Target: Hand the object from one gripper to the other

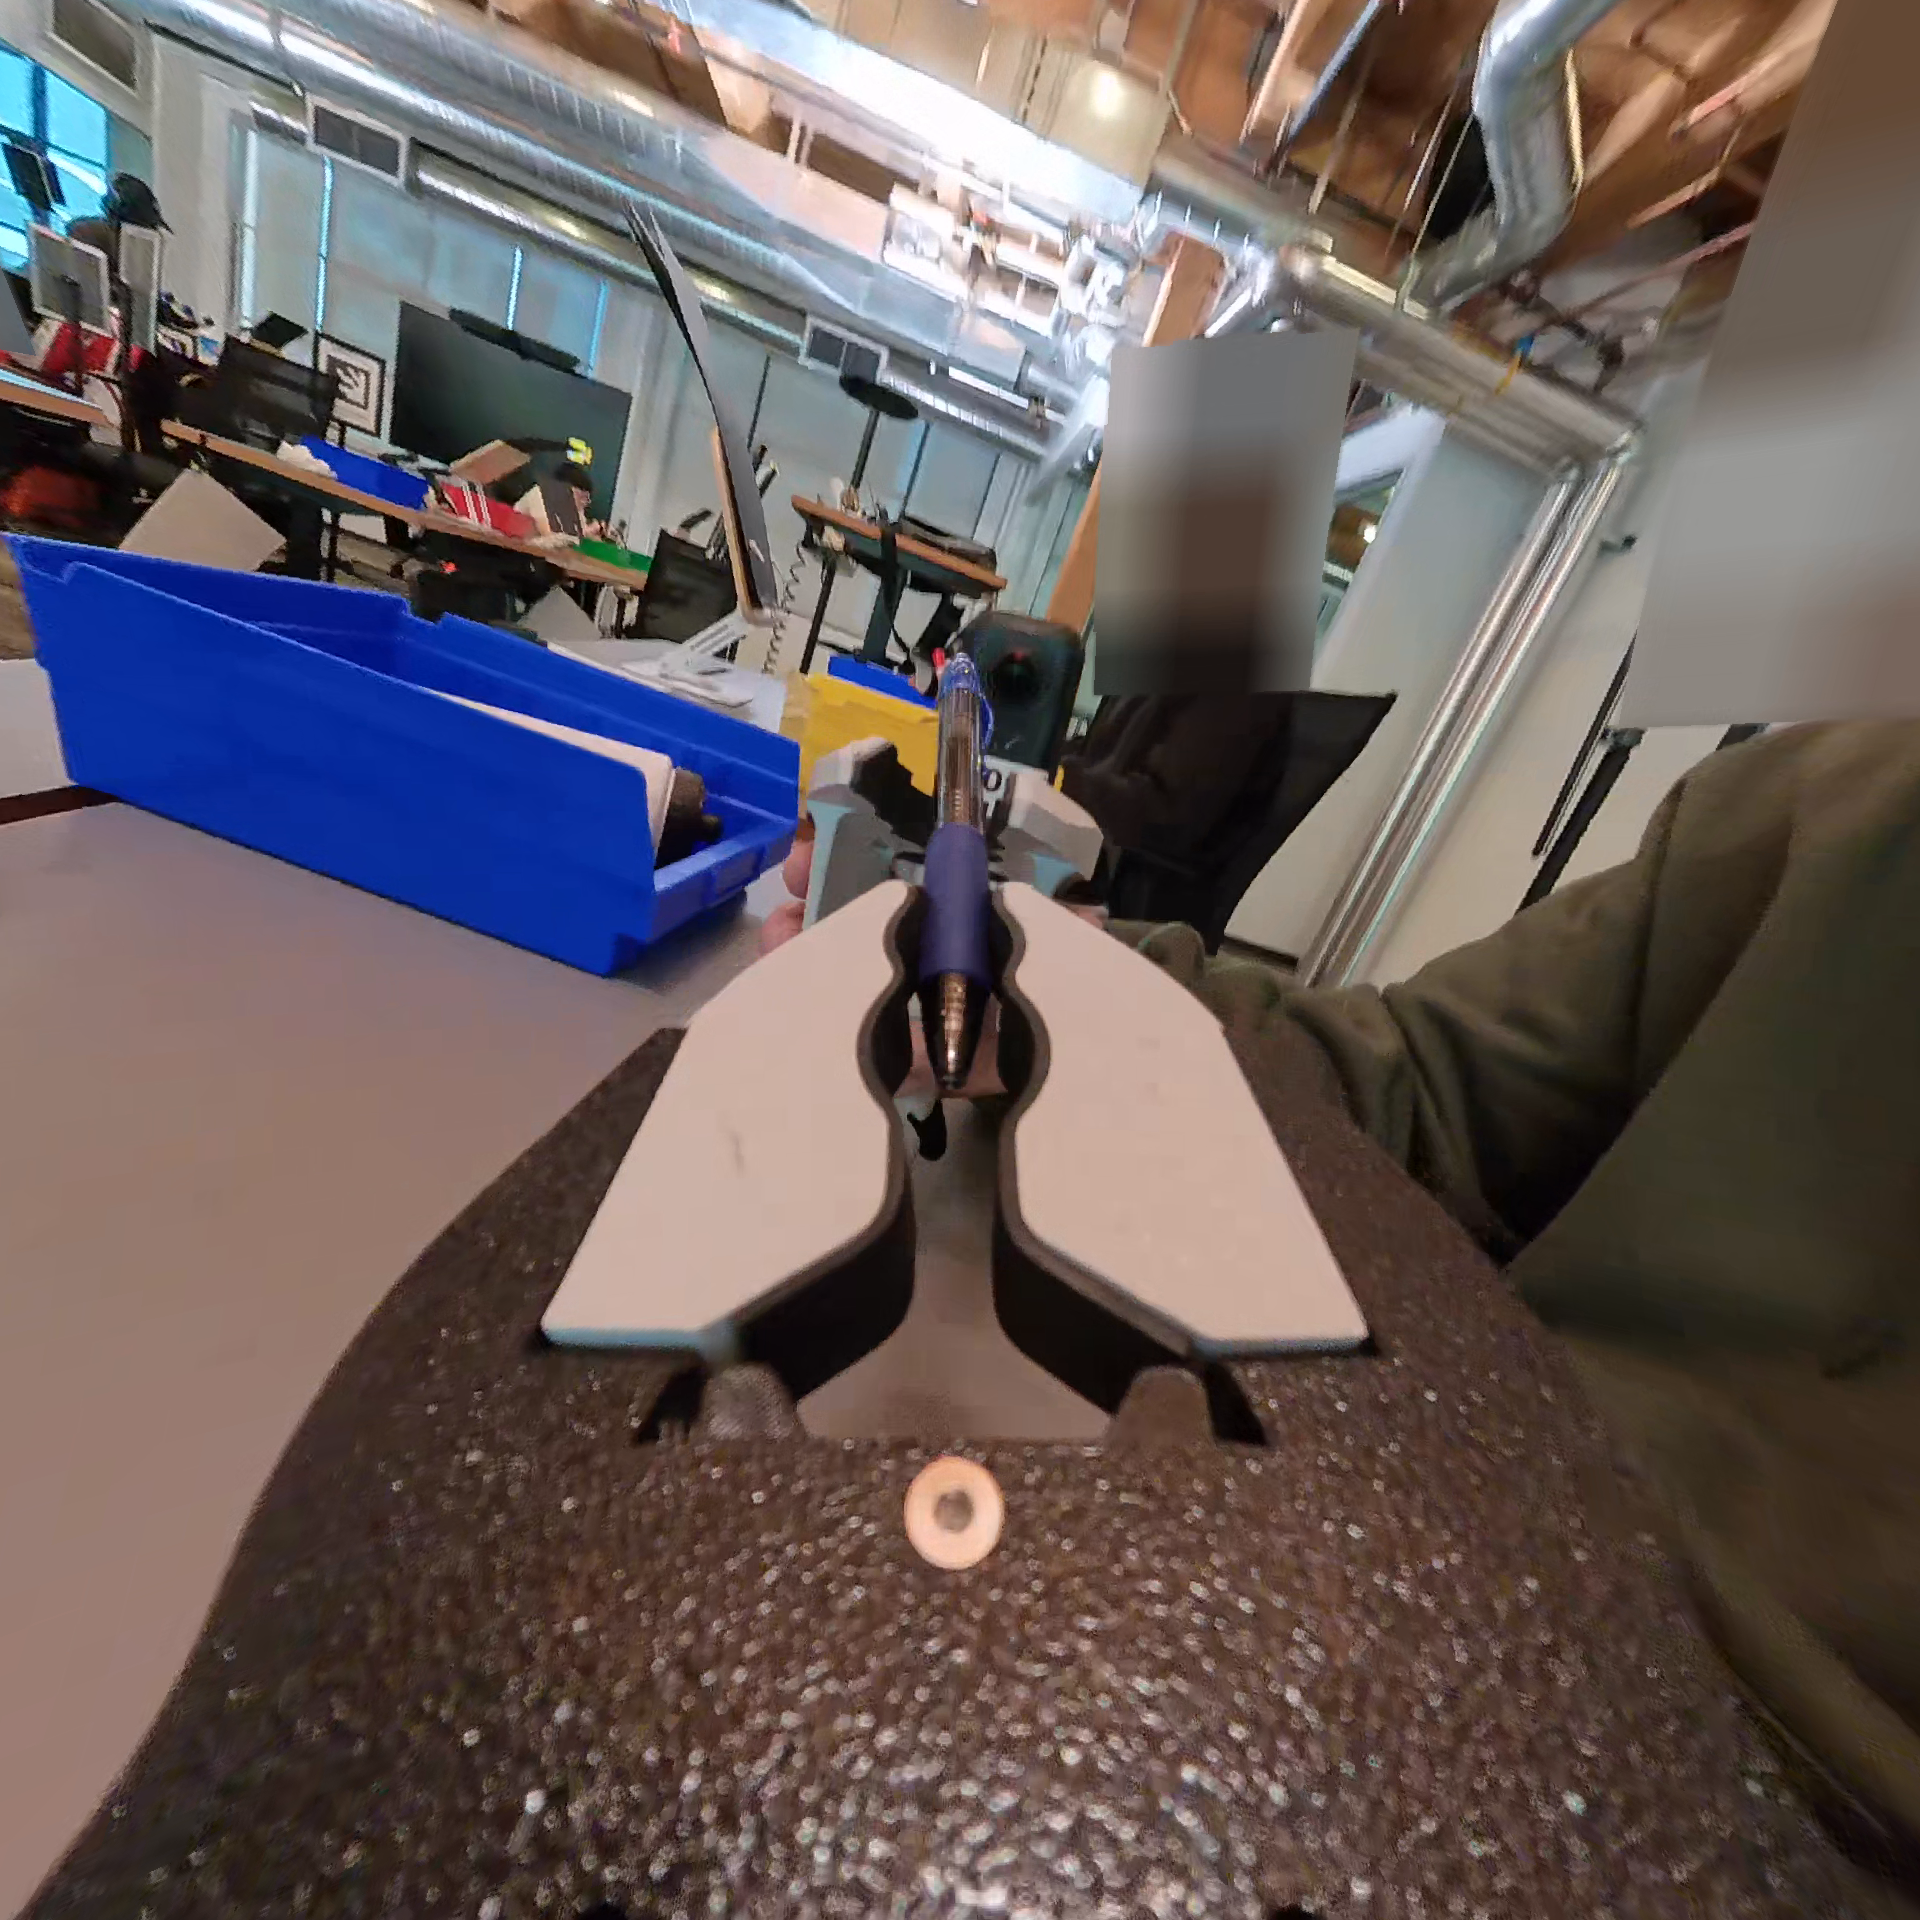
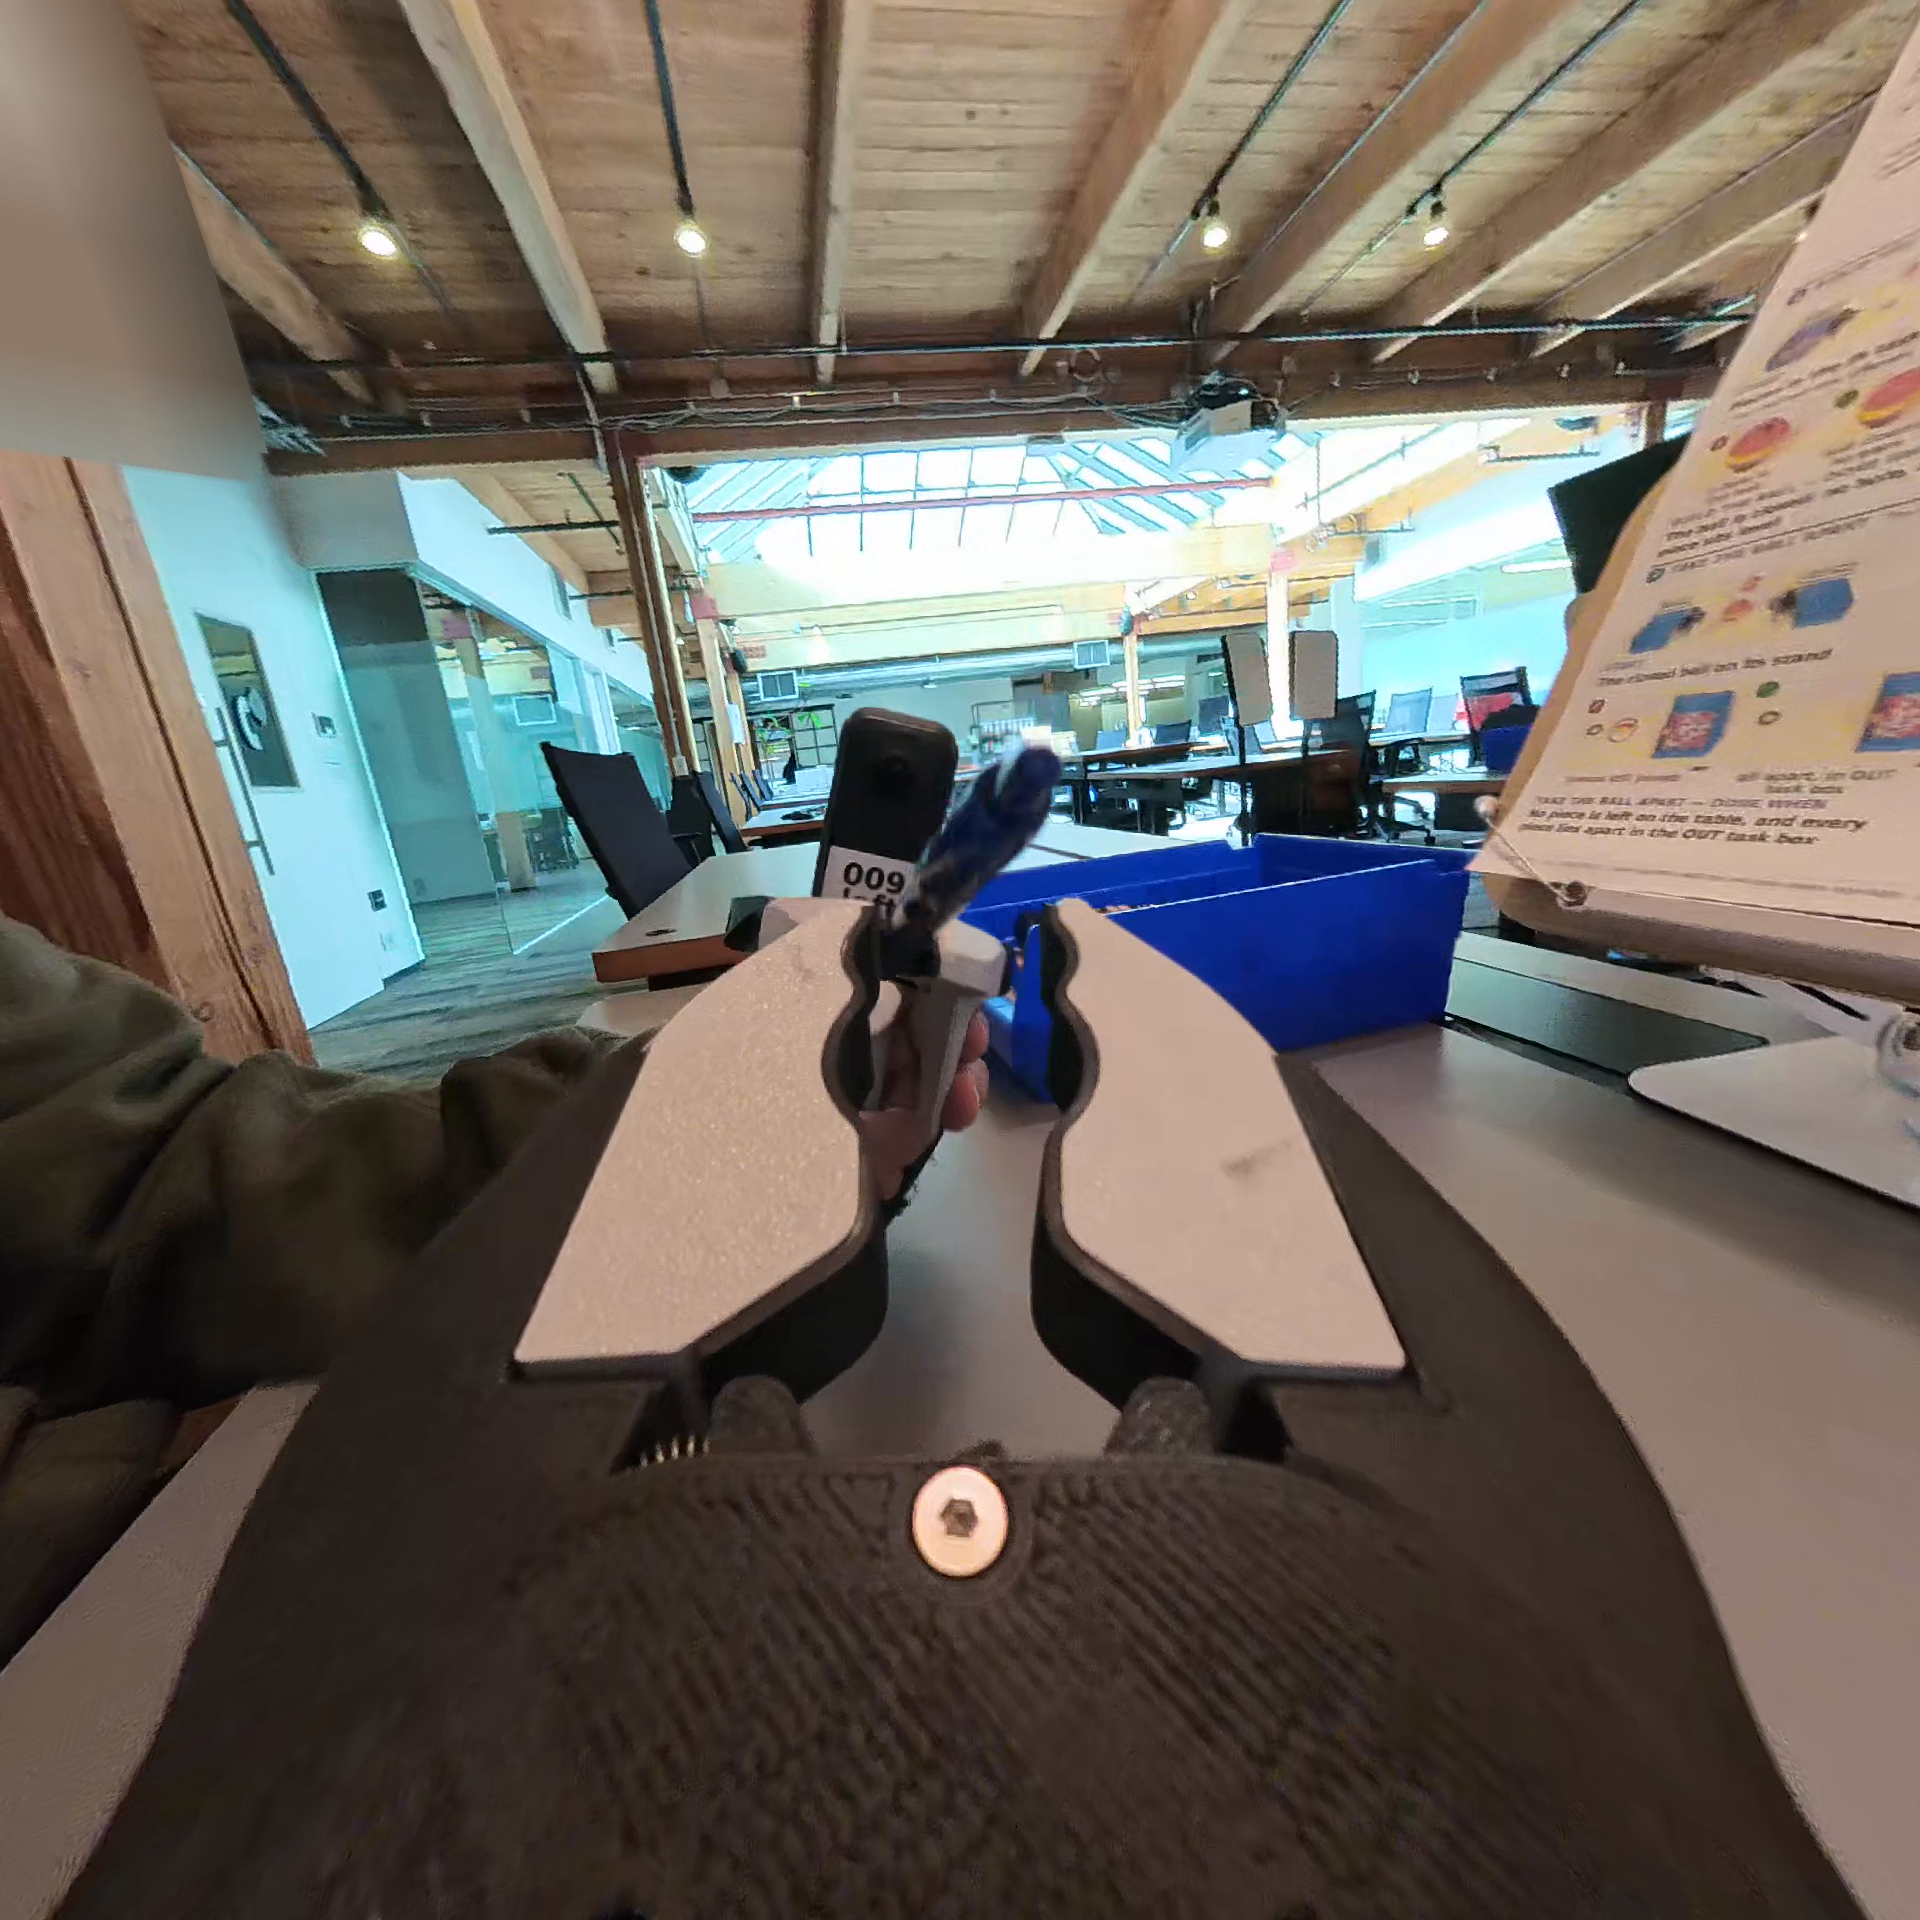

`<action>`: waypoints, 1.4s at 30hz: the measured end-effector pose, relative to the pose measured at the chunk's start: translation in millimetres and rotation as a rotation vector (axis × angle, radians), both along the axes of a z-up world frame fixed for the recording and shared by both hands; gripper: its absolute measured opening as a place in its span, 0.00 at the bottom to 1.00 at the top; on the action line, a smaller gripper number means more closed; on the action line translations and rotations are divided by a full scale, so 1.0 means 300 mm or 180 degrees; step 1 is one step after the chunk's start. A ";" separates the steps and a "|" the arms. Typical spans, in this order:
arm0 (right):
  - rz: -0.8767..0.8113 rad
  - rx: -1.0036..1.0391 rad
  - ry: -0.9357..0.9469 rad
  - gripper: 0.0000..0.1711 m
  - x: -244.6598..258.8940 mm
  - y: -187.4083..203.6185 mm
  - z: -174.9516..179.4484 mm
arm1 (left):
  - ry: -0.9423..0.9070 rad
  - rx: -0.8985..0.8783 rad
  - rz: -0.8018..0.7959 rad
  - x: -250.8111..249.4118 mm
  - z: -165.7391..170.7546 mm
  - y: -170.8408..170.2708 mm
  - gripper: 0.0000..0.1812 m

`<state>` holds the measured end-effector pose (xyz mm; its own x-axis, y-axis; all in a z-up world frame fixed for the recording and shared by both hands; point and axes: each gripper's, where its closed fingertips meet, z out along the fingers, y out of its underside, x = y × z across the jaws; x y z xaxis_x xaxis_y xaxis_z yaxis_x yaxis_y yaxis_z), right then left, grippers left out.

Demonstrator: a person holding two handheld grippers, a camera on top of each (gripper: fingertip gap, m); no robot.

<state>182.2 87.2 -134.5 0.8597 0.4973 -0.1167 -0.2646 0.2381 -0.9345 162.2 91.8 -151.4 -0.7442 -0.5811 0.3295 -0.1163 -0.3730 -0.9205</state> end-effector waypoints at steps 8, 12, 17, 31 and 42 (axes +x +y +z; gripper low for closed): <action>0.0359 -0.0403 -0.0048 0.06 -0.032 -0.001 -0.022 | -0.0026 0.0442 0.0128 0.012 -0.053 -0.013 0.07; -0.0086 -0.0532 -0.0358 0.06 0.018 0.012 -0.039 | -0.0109 0.1600 0.0680 0.045 -0.126 0.011 0.27; -0.0435 -0.0635 -0.0759 0.06 0.040 0.022 -0.058 | -0.0446 0.2583 0.1708 0.106 -0.127 0.099 0.25; -0.0663 -0.0725 -0.0953 0.07 0.036 0.043 -0.086 | -0.0402 0.3204 0.1836 0.131 -0.173 0.080 0.06; -0.0618 -0.0270 -0.0723 0.14 0.017 0.032 -0.039 | 0.0084 0.0693 0.0495 0.080 -0.095 -0.033 0.06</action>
